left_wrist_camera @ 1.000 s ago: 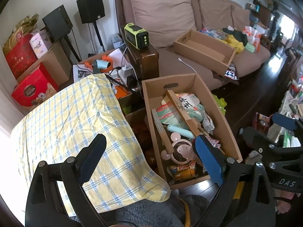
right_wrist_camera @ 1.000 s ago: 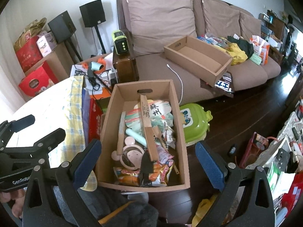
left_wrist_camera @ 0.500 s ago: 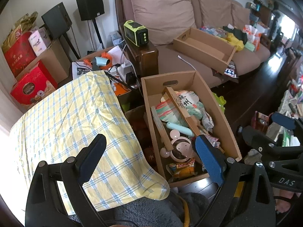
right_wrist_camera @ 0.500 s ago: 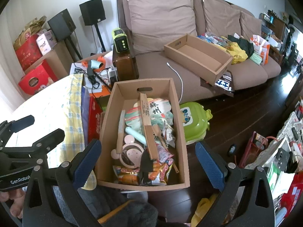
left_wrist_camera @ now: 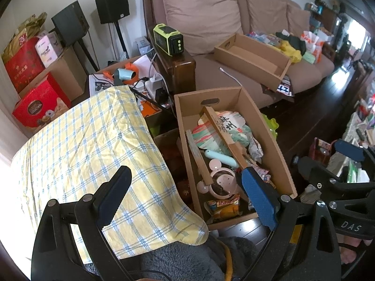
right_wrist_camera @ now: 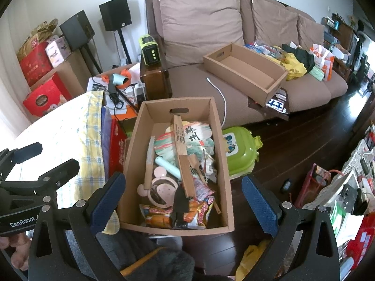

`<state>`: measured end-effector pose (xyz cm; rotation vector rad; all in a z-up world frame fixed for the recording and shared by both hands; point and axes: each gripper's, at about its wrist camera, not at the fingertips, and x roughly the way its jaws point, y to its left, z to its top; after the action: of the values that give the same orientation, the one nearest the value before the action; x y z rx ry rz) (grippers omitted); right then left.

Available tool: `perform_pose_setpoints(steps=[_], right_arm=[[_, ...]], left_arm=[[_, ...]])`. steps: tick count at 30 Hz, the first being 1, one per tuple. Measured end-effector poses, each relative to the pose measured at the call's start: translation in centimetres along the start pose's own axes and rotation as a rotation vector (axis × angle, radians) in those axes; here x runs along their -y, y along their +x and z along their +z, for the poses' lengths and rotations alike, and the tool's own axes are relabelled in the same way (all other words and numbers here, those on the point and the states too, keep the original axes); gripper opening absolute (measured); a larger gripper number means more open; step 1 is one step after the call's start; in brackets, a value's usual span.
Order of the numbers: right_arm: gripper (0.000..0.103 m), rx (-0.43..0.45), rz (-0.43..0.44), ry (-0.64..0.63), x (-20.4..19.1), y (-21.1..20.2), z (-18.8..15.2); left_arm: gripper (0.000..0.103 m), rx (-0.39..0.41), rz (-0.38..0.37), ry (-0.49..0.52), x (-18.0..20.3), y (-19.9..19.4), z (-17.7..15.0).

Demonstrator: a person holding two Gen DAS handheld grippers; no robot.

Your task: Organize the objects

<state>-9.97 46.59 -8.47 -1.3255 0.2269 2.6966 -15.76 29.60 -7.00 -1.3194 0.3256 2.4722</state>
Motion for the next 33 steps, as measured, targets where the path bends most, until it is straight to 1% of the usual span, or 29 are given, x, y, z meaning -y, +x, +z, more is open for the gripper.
perform_pose_setpoints(steps=[5, 10, 33], right_arm=[[0.101, -0.001, 0.001, 0.002, 0.01, 0.02, 0.01], [0.1, -0.004, 0.001, 0.0, -0.06, 0.0, 0.03], [0.1, -0.012, 0.002, 0.001, -0.29, 0.23, -0.19]], left_arm=[[0.095, 0.0, 0.003, 0.002, 0.05, -0.02, 0.04], [0.095, 0.008, 0.031, 0.016, 0.17, -0.11, -0.17], [0.095, 0.001, 0.045, 0.028, 0.02, -0.09, -0.3]])
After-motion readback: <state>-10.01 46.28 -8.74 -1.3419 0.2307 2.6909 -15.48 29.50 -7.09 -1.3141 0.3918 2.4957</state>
